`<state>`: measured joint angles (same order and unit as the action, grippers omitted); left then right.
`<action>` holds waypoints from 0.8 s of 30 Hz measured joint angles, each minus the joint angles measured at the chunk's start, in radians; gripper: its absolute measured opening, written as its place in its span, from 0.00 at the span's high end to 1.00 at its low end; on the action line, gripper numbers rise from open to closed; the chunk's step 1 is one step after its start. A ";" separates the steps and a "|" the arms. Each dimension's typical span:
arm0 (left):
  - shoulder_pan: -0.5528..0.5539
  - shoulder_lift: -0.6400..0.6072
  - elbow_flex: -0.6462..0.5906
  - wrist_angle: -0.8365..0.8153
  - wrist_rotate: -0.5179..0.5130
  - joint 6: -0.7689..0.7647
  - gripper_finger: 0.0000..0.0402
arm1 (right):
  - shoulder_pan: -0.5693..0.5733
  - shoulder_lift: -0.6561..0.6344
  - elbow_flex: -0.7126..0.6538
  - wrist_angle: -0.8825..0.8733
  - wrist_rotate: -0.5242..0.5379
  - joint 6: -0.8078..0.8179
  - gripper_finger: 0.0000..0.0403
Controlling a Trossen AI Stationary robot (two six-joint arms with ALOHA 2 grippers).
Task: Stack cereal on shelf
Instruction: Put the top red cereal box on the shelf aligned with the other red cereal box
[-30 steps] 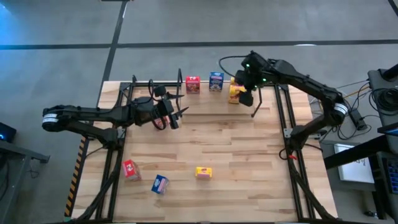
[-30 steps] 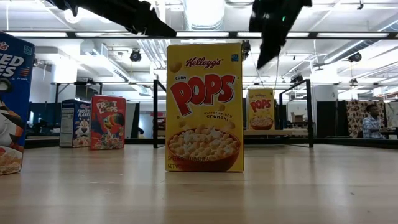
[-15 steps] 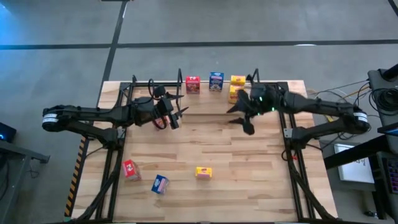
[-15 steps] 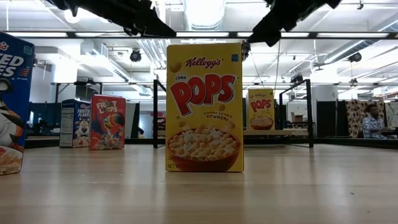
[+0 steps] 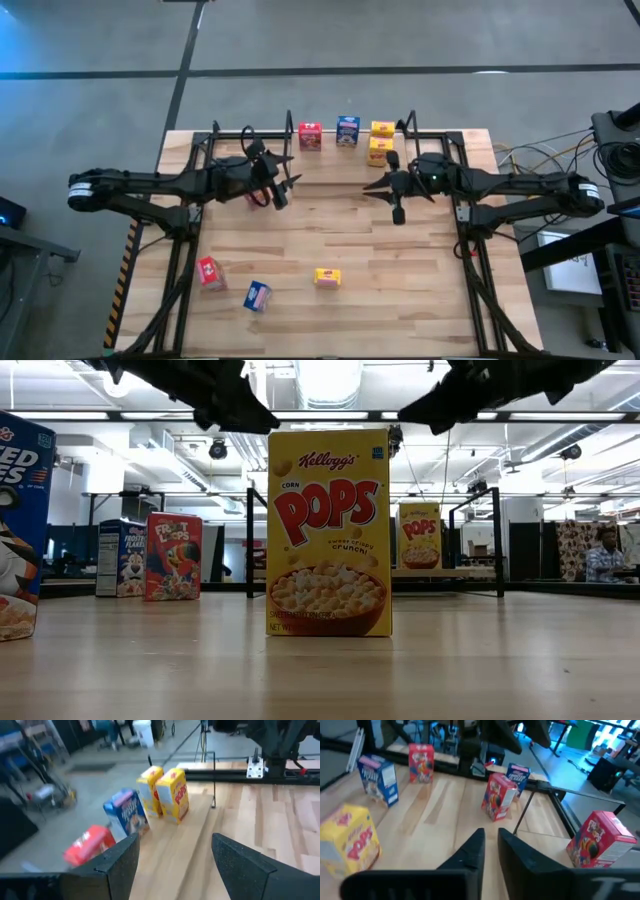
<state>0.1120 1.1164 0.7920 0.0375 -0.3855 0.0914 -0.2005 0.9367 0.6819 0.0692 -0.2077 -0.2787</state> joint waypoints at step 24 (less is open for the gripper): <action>-0.006 0.117 0.177 -0.377 -0.001 -0.144 0.42 | 0.000 0.053 -0.051 0.074 -0.024 -0.022 0.57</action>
<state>0.1055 1.2336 0.9688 -0.3394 -0.3867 -0.0530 -0.2008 0.9902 0.6312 0.1430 -0.2321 -0.3010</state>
